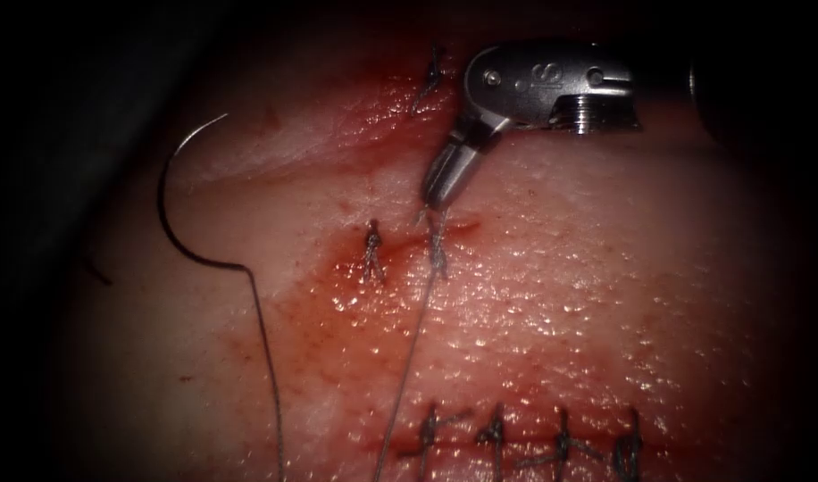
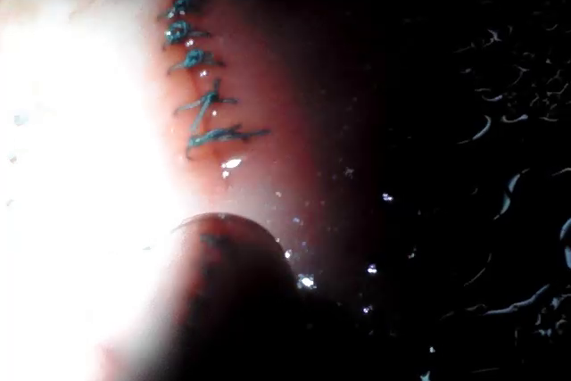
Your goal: Wound Closure
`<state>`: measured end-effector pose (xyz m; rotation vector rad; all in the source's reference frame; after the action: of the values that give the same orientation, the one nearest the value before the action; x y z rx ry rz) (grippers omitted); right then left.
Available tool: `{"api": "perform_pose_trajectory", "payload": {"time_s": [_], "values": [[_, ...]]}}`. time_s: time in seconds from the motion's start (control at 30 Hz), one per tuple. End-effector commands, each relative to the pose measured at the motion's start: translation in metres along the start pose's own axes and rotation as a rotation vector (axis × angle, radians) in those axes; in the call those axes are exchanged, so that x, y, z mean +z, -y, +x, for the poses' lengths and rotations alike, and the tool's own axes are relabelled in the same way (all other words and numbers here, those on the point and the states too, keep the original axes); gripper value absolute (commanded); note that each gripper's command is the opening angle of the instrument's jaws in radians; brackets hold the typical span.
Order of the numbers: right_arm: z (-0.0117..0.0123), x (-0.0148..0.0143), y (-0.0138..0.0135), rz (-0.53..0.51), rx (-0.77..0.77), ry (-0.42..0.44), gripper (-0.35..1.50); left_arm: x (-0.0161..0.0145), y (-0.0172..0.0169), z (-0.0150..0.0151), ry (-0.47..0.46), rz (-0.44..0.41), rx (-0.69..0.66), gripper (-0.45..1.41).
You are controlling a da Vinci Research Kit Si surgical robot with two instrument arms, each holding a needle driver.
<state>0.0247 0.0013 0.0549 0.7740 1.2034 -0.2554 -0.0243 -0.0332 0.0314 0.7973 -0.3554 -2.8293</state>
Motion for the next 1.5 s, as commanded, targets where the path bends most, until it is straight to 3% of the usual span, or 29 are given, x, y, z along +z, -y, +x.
{"api": "perform_pose_trajectory", "payload": {"time_s": [0.03,0.4,0.67,0.83,0.97,1.0,1.1,1.17,1.3,1.4,1.5], "values": [[-0.0002,0.0004,-0.001,-0.015,-0.004,0.005,-0.35,0.0008,-0.0007,0.0006,-0.009,-0.008,0.004,-0.45],[-0.0016,-0.0012,-0.0037,-0.153,-0.01,0.039,-0.35,0.0028,-0.0032,0.0023,-0.049,-0.072,0.044,-0.45],[-0.003,-0.002,-0.0038,-0.245,-0.015,0.097,-0.35,0.0034,-0.0038,0.0027,-0.074,-0.081,0.045,-0.45],[-0.0034,-0.0004,-0.0028,-0.23,-0.015,0.099,-0.35,0.0033,-0.002,0.0026,-0.091,-0.092,0.043,-0.45],[-0.0026,0.0006,-0.0019,-0.249,-0.012,0.013,-0.35,0.0026,0.0023,0.0016,-0.093,-0.024,0.022,-0.45],[-0.0023,0.0006,-0.0018,-0.256,-0.011,-0.007,-0.28,0.0023,0.0032,0.0013,-0.094,-0.007,0.026,-0.45],[-0.0014,0.0002,-0.0011,-0.32,0.0,-0.075,0.54,0.0014,0.0068,0.0001,-0.076,0.058,0.029,-0.45],[-0.0007,-0.0002,-0.0005,-0.355,0.013,-0.092,0.81,0.0007,0.0093,-0.0008,-0.059,0.116,0.026,-0.45],[0.0012,-0.0028,0.0014,-0.485,0.072,-0.179,1.1,-0.0012,0.0155,-0.0035,-0.016,0.226,0.019,-0.45],[0.0019,-0.0046,0.0018,-0.606,0.077,-0.171,1.3,-0.0016,0.0176,-0.0042,-0.002,0.25,0.028,-0.45],[0.0022,-0.0058,0.0035,-0.697,0.082,-0.177,1.33,-0.0017,0.0207,-0.0048,-0.003,0.271,0.018,-0.45]]}}
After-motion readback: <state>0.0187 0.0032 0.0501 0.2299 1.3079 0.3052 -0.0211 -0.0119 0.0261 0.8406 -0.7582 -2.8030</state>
